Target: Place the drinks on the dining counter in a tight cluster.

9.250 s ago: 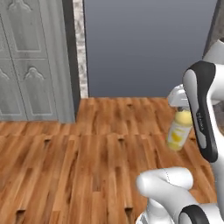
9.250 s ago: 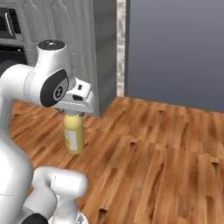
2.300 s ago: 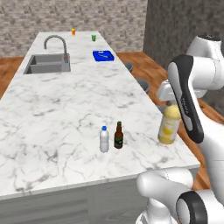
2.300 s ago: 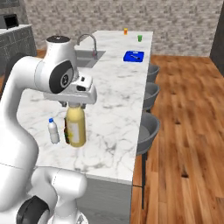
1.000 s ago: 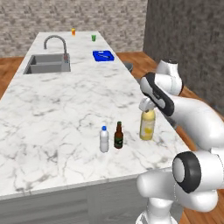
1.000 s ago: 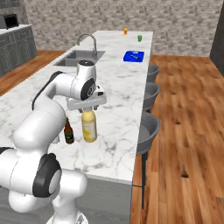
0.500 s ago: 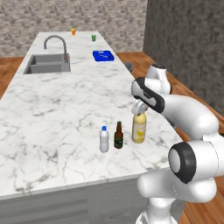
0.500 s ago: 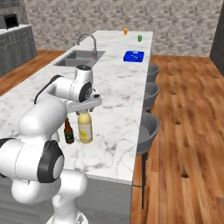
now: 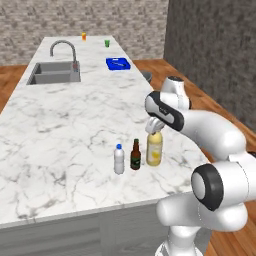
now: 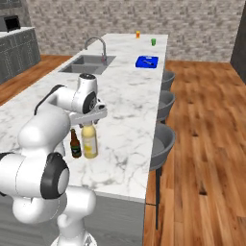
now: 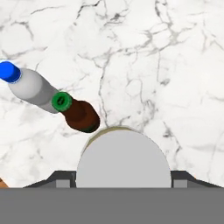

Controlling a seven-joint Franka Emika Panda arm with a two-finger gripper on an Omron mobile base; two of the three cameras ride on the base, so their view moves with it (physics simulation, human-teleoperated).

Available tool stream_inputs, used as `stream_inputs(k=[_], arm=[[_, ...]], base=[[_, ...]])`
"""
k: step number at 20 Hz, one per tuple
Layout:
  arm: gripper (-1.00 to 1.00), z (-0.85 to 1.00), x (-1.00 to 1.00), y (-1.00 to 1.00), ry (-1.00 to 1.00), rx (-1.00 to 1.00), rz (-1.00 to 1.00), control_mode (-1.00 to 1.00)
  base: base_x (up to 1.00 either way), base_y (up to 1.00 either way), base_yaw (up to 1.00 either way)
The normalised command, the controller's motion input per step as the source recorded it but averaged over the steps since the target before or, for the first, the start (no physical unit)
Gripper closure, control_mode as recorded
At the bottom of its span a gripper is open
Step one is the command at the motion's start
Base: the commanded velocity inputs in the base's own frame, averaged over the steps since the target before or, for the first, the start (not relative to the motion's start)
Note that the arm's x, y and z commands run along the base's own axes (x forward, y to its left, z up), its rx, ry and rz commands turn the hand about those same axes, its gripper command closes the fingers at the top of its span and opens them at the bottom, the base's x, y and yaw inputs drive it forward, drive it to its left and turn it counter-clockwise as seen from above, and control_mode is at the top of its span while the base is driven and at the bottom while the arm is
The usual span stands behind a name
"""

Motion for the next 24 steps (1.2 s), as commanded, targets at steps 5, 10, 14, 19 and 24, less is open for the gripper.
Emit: stream_inputs(k=[5, 10, 14, 19, 24], arm=[[1.00, -0.36, 0.03, 0.09, 0.00, 0.00, 0.00, -1.00], [1.00, -0.18, 0.17, 0.00, 0.00, 0.00, 0.00, -1.00], [1.00, 0.00, 0.46, -0.06, 0.00, 0.00, 0.00, -1.00], [1.00, 0.00, 0.45, -0.12, 0.00, 0.00, 0.02, -1.00], [1.00, -0.09, -0.01, -0.03, 0.00, 0.00, 0.00, -1.00]], base=[[0.00, 0.00, 0.00], [0.00, 0.00, 0.00], [0.00, 0.00, 0.00], [0.00, 0.00, 0.00], [0.00, 0.00, 0.00]])
